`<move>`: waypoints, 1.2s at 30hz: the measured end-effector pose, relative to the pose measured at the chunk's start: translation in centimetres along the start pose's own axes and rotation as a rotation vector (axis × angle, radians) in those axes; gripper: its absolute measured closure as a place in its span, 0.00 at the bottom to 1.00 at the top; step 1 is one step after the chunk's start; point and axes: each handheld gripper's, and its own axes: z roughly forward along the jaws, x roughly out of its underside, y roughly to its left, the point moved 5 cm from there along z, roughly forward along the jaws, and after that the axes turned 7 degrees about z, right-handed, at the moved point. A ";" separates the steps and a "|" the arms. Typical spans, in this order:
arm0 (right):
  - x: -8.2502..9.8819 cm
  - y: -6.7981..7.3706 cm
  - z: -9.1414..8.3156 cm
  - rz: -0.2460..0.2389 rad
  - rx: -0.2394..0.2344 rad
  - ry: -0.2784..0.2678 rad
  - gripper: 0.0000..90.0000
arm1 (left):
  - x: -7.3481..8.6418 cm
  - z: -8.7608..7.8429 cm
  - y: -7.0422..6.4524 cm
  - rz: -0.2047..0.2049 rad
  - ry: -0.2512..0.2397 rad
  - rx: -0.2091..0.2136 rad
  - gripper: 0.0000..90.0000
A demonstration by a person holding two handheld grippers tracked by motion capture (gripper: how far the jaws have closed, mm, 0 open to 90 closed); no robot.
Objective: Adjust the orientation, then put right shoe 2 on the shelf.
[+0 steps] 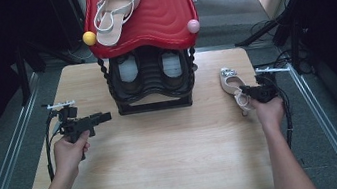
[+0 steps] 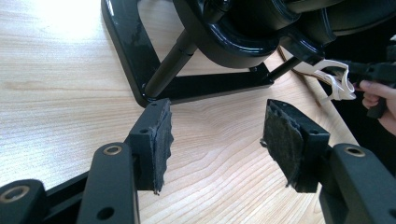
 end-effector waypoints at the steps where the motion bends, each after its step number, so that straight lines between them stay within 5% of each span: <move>1: -0.1 0.2 -0.2 0.012 -0.005 -0.006 0.97 | 0.0 0.0 0.0 0.001 0.001 -0.002 0.47; 13: -1.5 2.2 -1.6 -0.029 -0.031 -0.065 0.85 | 0.1 0.0 -0.1 0.001 0.007 -0.002 0.47; 22: -0.7 2.6 0.7 -0.061 -0.021 -0.029 0.79 | 0.3 -0.4 0.1 -0.006 0.003 -0.005 0.46; 31: -0.3 2.2 2.0 -0.026 0.017 -0.024 0.84 | 0.5 -0.7 0.2 -0.007 0.000 -0.010 0.47; 36: 0.1 1.9 2.4 0.003 0.027 0.030 0.85 | 0.5 -0.7 0.1 -0.007 0.000 -0.010 0.47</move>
